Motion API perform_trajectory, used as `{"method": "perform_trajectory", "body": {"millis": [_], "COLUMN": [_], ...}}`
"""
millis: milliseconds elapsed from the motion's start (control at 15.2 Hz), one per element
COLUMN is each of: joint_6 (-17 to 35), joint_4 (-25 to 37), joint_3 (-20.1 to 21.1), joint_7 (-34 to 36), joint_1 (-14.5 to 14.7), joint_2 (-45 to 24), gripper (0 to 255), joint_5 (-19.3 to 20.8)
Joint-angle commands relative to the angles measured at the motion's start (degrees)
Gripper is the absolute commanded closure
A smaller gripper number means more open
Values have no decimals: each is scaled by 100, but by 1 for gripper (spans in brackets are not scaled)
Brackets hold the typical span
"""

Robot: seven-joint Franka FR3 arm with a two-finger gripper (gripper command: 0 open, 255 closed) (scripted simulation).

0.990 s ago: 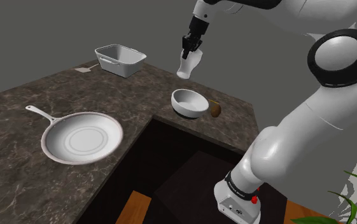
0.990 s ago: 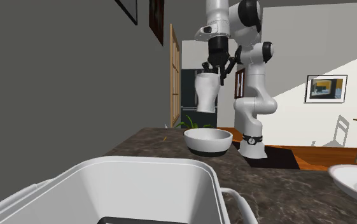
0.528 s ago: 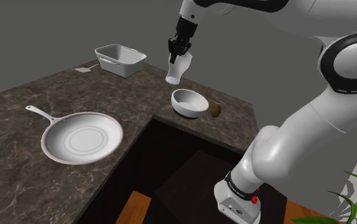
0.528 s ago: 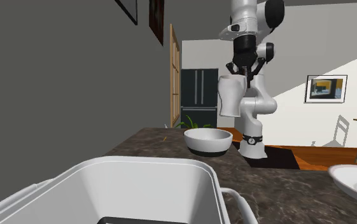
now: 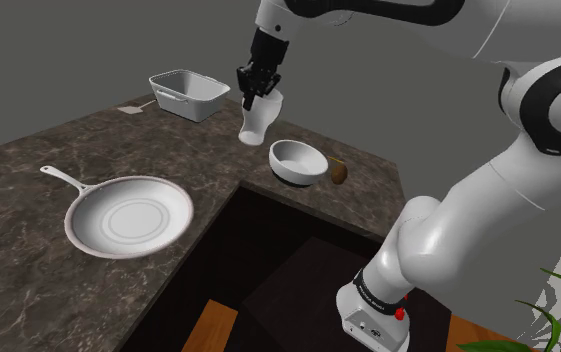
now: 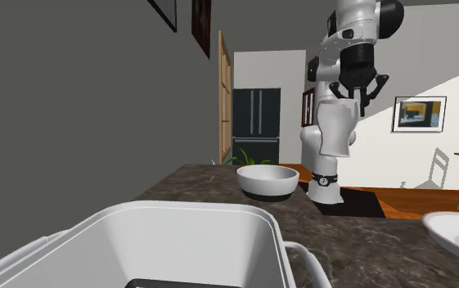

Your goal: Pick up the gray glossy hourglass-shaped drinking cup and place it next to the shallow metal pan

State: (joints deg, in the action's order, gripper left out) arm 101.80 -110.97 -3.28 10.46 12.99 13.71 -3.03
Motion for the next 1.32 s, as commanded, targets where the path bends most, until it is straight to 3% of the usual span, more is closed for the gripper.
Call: {"method": "perform_trajectory", "body": {"millis": [0,660,1254], "joint_6": [93,365,446], "joint_4": [-41,317,1239], "joint_3": [189,1025,1670], "joint_7": [302,1661,2894], "joint_1": [116,657,1189], "joint_2": [-30,-586,-1563], "gripper": [255,255,255], "joint_5": [-23,-32,233]}}
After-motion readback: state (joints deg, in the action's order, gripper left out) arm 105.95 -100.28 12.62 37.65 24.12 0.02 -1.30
